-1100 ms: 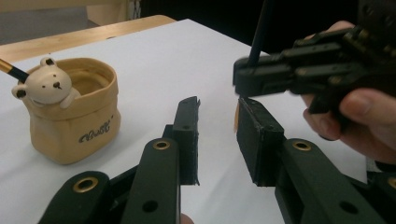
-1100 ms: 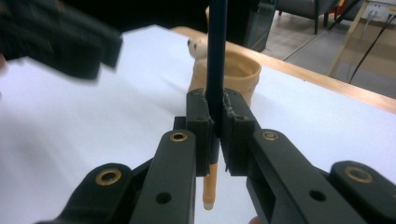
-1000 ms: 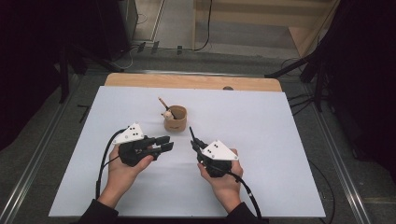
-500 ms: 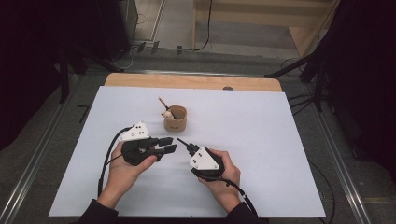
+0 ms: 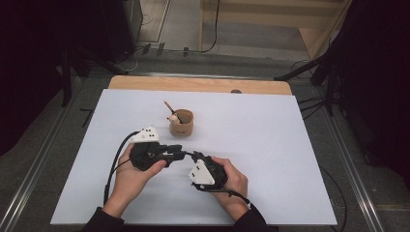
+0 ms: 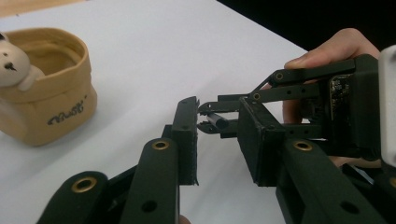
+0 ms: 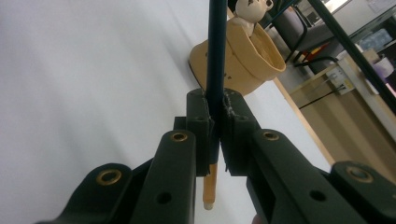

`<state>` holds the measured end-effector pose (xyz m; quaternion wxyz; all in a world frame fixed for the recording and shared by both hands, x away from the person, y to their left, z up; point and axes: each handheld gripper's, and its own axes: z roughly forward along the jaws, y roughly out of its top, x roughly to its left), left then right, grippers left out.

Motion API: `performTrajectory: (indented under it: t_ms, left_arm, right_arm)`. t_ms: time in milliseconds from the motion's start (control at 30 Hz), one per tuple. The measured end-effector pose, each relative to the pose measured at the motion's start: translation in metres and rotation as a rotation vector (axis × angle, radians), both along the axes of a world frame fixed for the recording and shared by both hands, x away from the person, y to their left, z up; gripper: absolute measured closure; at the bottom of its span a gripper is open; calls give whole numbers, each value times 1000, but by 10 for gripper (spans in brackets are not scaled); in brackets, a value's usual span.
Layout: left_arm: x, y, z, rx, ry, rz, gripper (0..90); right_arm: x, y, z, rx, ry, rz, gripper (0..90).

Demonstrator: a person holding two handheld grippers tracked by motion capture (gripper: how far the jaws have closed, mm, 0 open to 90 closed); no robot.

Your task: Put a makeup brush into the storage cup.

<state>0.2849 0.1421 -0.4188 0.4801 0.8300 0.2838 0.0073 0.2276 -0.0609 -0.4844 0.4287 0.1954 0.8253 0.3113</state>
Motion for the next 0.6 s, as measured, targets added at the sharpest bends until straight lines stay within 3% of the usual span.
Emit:
performTrajectory:
  t_ms: [133, 333, 500, 600]
  left_arm:
    - [1, -2, -2, 7, 25, -11, 724]
    - [1, -4, -5, 40, 34, -9, 842]
    - [2, -1, -5, 21, 38, -8, 859]
    - [2, 0, -4, 18, 30, 1, 860]
  right_arm:
    - [-1, 2, -1, -36, -16, 1, 844]
    - [-3, 5, -2, -57, -20, 9, 844]
    - [-3, 4, -1, -43, -21, 4, 840]
    - [-2, 3, 0, -2, -3, 1, 812]
